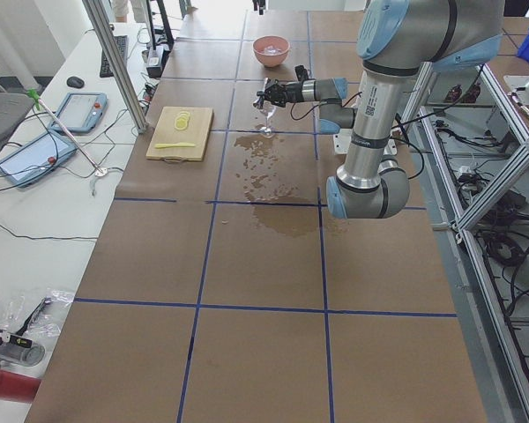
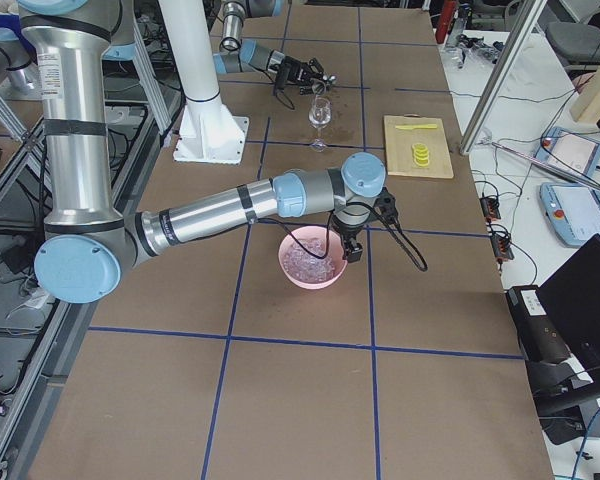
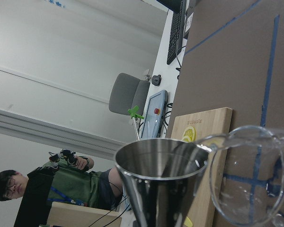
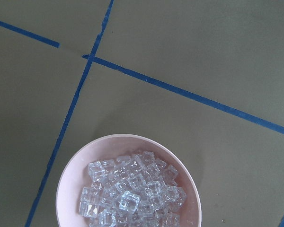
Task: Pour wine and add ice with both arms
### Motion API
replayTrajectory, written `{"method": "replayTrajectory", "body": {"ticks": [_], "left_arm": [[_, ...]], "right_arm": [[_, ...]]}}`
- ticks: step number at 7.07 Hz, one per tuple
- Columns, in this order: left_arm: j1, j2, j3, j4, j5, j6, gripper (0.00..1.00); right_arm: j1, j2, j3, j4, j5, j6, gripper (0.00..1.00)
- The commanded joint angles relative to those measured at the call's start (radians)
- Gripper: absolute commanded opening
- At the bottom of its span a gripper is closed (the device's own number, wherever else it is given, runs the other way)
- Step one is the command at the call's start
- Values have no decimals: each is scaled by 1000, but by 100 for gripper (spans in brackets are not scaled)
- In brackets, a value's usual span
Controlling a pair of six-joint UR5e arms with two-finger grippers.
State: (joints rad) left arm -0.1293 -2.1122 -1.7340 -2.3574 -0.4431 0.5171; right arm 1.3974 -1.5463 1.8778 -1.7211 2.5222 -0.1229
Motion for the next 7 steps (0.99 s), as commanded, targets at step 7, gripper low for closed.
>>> {"method": "replayTrajectory", "body": {"ticks": [7], "left_arm": [[-9,-2,-36,75,3,328,0]], "right_arm": [[0,-8,3,0,0,0,100]]}}
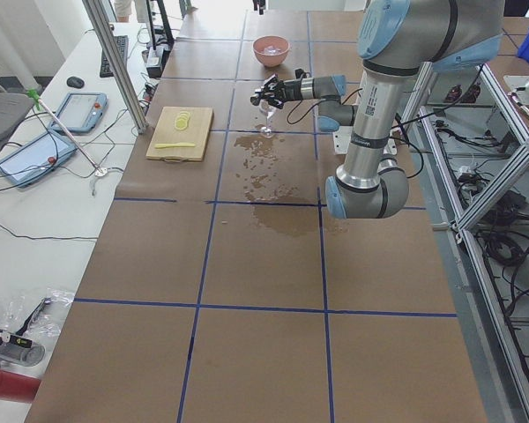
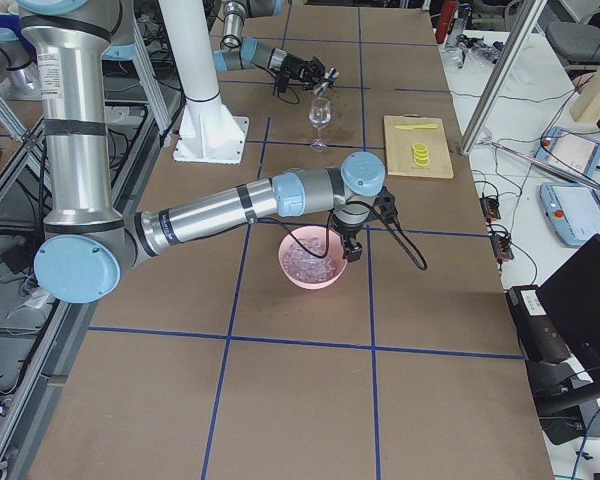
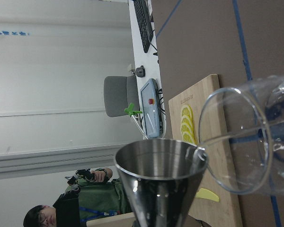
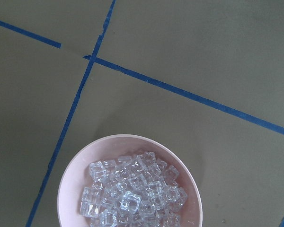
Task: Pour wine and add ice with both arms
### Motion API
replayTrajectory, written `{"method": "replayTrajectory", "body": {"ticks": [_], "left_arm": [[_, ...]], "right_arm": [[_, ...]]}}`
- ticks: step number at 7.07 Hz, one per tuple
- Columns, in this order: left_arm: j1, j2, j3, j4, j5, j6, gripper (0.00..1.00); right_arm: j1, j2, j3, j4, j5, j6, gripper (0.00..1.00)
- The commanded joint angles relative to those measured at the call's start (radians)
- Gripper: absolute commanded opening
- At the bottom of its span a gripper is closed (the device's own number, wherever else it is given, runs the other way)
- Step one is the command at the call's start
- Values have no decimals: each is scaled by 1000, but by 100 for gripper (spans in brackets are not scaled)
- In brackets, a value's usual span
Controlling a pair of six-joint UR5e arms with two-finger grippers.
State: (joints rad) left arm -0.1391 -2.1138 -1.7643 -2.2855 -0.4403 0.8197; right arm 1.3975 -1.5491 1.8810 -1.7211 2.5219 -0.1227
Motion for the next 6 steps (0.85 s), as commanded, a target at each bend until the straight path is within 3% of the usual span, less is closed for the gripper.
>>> {"method": "replayTrajectory", "body": {"ticks": [1,4,6], "left_arm": [[0,0,-7,3,2,19,0],[-37,29,-23,-43,0,-222,0],[-46,178,-21,-273,0,-490,0]], "right_arm": [[0,-5,0,0,0,0,100],[0,-5,-5,0,-6,0,100],[0,-5,-5,0,-15,0,100]]}}
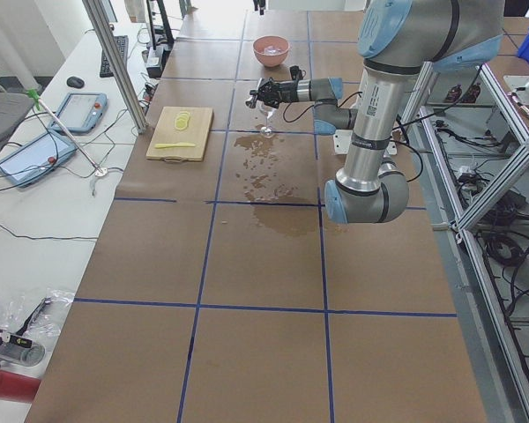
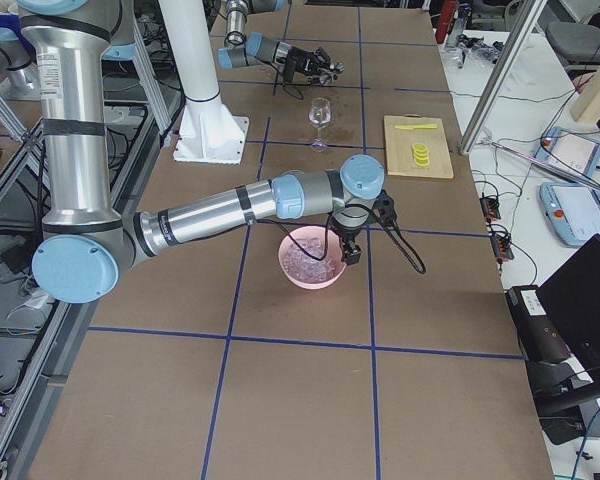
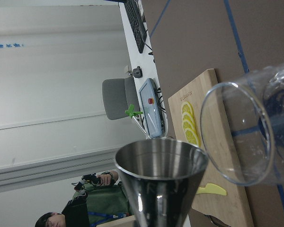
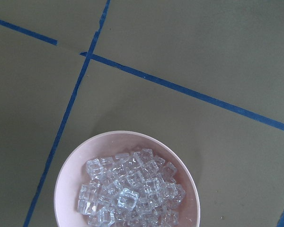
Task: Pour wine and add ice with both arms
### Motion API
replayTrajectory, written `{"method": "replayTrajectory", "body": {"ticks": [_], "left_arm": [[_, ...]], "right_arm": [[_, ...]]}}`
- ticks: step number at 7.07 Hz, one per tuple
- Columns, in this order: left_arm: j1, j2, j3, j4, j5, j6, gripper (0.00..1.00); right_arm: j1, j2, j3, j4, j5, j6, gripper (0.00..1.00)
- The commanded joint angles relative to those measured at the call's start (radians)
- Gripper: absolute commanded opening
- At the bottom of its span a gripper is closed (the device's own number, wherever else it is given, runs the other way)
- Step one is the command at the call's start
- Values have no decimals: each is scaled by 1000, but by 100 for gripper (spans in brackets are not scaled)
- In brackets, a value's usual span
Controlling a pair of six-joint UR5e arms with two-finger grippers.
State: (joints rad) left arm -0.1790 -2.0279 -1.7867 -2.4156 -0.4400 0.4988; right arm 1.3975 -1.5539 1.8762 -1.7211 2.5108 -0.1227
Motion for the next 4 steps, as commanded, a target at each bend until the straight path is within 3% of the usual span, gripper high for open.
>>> {"method": "replayTrajectory", "body": {"ticks": [1,2,4], "left_arm": [[-7,166,3,-293,-2,-336,0],[-8,231,4,-404,-3,-503,0],[-7,508,47,-848,-6,-575,0]], "right_arm": [[0,0,0,0,-4,0,100],[0,0,1,0,-4,0,100],[0,3,4,0,-4,0,100]]}}
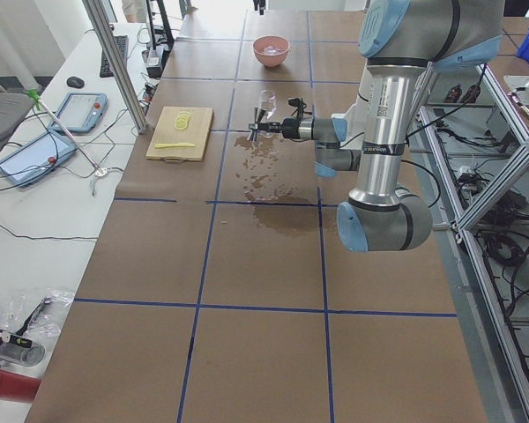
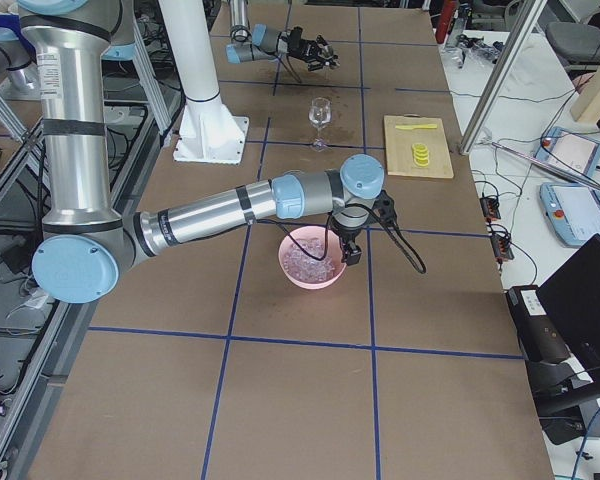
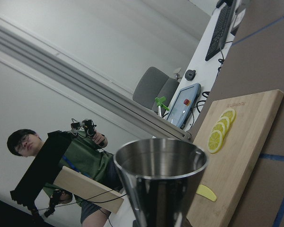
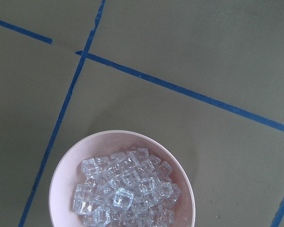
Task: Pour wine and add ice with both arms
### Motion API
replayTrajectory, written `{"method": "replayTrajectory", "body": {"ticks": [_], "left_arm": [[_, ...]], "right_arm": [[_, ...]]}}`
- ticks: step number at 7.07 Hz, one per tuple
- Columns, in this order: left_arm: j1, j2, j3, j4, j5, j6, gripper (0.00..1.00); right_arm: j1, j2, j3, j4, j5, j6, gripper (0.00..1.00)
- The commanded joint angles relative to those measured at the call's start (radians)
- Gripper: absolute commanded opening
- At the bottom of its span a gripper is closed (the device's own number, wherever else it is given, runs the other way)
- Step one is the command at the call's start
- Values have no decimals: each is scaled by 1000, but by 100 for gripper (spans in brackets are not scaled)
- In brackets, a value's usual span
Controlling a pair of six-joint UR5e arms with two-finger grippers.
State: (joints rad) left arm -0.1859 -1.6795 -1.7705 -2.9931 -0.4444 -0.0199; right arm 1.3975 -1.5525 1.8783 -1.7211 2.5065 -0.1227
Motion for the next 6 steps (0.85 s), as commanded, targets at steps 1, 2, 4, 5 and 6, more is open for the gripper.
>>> {"method": "replayTrajectory", "body": {"ticks": [1,2,4,5,6], "left_arm": [[2,223,136,-467,-2,-186,0],[14,225,295,-592,-2,-363,0],[67,225,336,-610,-26,-492,0],[72,228,330,-609,-26,-497,0],[71,237,332,-604,-49,-496,0]], "right_arm": [[0,2,5,0,0,0,100],[0,3,5,0,1,0,100],[0,5,13,0,2,0,100],[0,5,16,0,2,2,100],[0,0,24,0,2,2,100]]}}
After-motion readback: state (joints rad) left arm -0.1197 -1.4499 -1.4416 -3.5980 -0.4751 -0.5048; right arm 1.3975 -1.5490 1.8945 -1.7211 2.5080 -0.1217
